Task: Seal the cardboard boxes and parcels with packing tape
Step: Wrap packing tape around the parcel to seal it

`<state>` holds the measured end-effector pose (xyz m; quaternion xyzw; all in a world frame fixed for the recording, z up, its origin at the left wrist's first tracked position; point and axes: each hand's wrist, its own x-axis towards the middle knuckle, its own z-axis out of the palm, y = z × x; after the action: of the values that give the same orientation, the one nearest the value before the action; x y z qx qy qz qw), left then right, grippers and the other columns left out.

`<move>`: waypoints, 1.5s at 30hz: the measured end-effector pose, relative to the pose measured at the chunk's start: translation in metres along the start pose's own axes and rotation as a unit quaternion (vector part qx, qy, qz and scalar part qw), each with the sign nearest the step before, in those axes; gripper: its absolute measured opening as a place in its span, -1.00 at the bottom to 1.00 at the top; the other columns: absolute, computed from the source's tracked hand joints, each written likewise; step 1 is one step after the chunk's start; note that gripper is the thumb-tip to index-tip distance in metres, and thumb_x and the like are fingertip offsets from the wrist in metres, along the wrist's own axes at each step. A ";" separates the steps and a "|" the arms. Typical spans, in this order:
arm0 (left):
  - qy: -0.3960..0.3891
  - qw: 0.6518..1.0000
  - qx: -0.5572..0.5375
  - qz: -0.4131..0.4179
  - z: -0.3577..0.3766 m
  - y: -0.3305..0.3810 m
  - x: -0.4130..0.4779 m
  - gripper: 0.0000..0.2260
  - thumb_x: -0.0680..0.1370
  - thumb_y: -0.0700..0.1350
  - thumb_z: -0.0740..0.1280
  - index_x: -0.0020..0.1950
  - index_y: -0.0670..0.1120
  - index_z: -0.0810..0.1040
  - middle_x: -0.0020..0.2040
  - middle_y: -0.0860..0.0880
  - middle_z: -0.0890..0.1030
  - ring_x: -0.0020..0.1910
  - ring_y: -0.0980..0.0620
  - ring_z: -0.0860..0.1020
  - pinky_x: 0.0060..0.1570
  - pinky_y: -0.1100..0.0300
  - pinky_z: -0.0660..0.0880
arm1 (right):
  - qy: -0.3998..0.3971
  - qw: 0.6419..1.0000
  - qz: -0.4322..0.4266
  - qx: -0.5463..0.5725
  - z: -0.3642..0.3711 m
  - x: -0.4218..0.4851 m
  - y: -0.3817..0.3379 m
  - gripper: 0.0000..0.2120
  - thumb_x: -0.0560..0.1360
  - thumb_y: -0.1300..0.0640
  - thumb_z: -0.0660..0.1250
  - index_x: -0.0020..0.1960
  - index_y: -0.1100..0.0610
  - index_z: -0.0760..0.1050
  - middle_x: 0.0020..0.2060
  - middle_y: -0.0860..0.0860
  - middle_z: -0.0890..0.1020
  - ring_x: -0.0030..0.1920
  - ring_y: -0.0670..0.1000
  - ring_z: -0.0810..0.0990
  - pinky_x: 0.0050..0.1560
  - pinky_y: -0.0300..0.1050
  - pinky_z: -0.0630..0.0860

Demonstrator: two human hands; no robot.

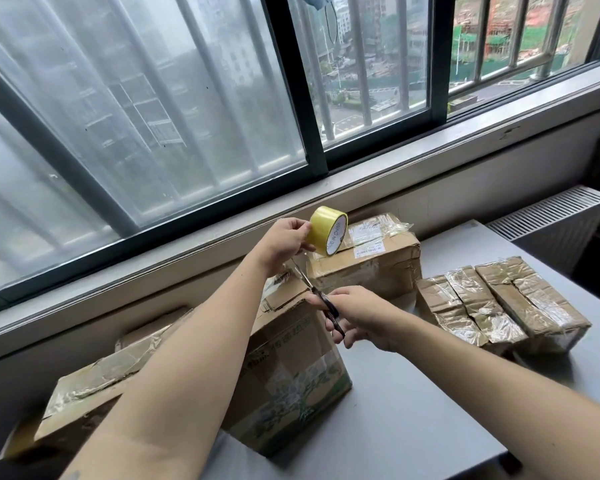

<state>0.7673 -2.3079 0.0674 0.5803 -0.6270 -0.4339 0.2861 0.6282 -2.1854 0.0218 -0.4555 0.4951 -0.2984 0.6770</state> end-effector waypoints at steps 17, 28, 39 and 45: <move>-0.036 0.998 0.037 0.023 0.012 0.000 0.004 -0.89 0.68 -0.16 0.20 0.08 -0.13 0.51 -0.07 -0.08 0.60 -0.28 0.08 0.62 -0.18 0.20 0.46 | 0.277 0.940 0.001 -0.201 -0.041 0.015 0.045 -0.88 0.57 0.15 0.33 -0.03 0.18 0.61 -0.43 0.13 0.65 -0.53 -0.01 0.61 -0.57 -0.24 0.37; -0.081 0.968 0.230 0.054 0.107 0.014 0.038 -0.92 0.57 -0.26 0.27 -0.03 -0.11 0.52 -0.05 -0.17 0.67 0.00 -0.15 0.65 0.09 -0.02 0.56 | 0.347 0.879 0.043 -0.325 -0.156 0.018 0.070 -0.83 0.54 0.24 0.25 0.05 0.19 0.59 -0.02 0.22 0.67 0.04 0.25 0.63 -0.08 -0.04 0.51; -0.228 0.902 0.366 0.014 0.240 -0.006 0.048 -0.74 0.59 -0.18 0.25 0.28 -0.06 0.44 0.26 -0.11 0.55 0.20 -0.10 0.52 0.24 0.05 0.44 | 0.318 0.833 0.097 -0.442 -0.250 0.023 0.110 -0.67 0.70 0.17 -0.03 0.21 0.19 0.49 0.11 0.19 0.62 -0.10 0.13 0.51 -0.03 0.07 0.48; -0.299 0.867 0.398 -0.008 0.268 -0.009 0.047 -0.66 0.60 -0.09 0.29 0.37 -0.09 0.43 0.31 -0.09 0.53 0.25 -0.07 0.50 0.25 0.09 0.43 | 0.263 0.824 0.102 -0.492 -0.261 0.023 0.104 -0.73 0.56 0.33 0.27 0.26 0.25 0.51 0.22 0.19 0.58 0.10 0.20 0.61 0.04 0.04 0.54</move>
<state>0.5330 -2.2963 -0.0703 0.4922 -0.7975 -0.3022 -0.1741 0.3847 -2.2470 -0.1076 -0.5792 0.7790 -0.0530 0.2341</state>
